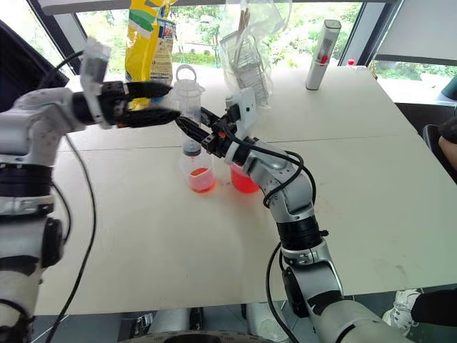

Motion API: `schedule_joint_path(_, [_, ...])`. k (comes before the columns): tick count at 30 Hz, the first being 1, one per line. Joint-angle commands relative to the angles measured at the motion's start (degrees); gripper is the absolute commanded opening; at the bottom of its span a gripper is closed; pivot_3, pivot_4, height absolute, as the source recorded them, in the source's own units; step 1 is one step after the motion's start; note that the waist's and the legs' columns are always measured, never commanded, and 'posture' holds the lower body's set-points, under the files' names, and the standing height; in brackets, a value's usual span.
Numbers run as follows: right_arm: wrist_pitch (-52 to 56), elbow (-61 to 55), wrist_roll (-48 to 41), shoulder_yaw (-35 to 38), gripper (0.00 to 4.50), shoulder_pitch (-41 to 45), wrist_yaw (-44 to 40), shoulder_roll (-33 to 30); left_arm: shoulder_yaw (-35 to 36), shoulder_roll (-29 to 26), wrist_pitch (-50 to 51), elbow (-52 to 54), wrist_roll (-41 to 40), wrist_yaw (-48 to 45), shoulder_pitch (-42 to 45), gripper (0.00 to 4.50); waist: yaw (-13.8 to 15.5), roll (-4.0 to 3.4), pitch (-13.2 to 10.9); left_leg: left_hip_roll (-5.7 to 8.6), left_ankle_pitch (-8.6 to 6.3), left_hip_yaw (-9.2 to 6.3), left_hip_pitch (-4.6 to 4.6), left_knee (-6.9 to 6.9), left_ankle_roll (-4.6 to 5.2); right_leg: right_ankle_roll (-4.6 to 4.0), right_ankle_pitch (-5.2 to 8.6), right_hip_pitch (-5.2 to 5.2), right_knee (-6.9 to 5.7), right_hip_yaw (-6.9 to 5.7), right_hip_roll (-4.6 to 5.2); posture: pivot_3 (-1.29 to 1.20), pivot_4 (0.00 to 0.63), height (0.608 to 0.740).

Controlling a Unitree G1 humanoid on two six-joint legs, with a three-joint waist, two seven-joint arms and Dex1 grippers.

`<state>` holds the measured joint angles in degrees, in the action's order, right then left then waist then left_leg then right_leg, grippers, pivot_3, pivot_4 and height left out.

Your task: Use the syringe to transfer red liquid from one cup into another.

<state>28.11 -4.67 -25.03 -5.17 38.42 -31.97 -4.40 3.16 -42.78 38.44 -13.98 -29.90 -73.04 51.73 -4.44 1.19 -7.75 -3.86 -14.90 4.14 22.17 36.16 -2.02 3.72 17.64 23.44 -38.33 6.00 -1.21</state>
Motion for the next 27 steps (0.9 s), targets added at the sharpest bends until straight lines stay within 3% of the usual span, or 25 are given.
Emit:
schedule_joint_path(1, [-1.01,-1.56,-0.66,0.36,1.44,0.56,-0.33,0.23,-1.89,-4.20,-2.00,3.34,1.42,-5.03,-2.04,4.48,0.27,0.00,0.00,0.00,0.00,0.00,0.02,0.01,-0.01,-0.01,0.00,0.00,0.00,-0.02,0.00,0.00,0.150,0.739])
schedule_joint_path(11, [6.08,-7.58,-2.22,3.90,1.44,3.72,2.61,-5.12,-4.97,-4.22,-7.36,4.11,4.17,-7.91,-4.01,4.48,0.53,0.02,0.01,0.06,0.01,0.11,0.16,0.07,-0.02,0.00,0.00,-0.03,0.14,-0.12,0.20,0.00,0.150,0.739])
schedule_joint_path(15, [17.23,-14.15,-5.69,10.71,1.44,6.53,7.81,-12.17,-5.90,-3.31,-9.75,3.79,5.31,-8.53,-4.10,4.48,0.63,0.02,0.01,0.04,0.01,0.07,0.17,0.05,-0.02,0.00,0.00,0.00,0.13,-0.12,0.18,0.00,0.150,0.739])
schedule_joint_path(20, [39.49,-17.06,-15.72,25.36,1.44,12.37,15.41,-21.89,-6.02,-1.74,-10.71,2.87,5.14,-9.06,-3.23,4.48,0.62,0.00,0.00,0.02,0.01,0.09,0.17,0.02,-0.02,0.00,0.00,-0.01,0.16,-0.04,0.19,0.00,0.150,0.739])
schedule_joint_path(24, [58.45,-10.86,-14.09,27.62,1.44,16.79,19.38,-27.90,-6.23,-0.38,-11.62,2.28,5.22,-9.67,-2.46,4.48,0.40,0.02,0.01,0.05,0.00,0.12,0.11,0.00,0.00,-0.01,0.01,0.00,0.17,0.07,0.19,0.00,0.150,0.739])
schedule_joint_path(27, [64.28,-3.63,-14.60,23.78,1.44,16.15,20.07,-32.12,-6.48,0.91,-12.74,1.15,5.73,-9.69,-1.37,4.48,0.46,0.02,0.01,0.04,0.00,0.17,0.08,-0.02,0.01,-0.03,0.01,-0.01,0.18,0.10,0.08,0.00,0.150,0.739])
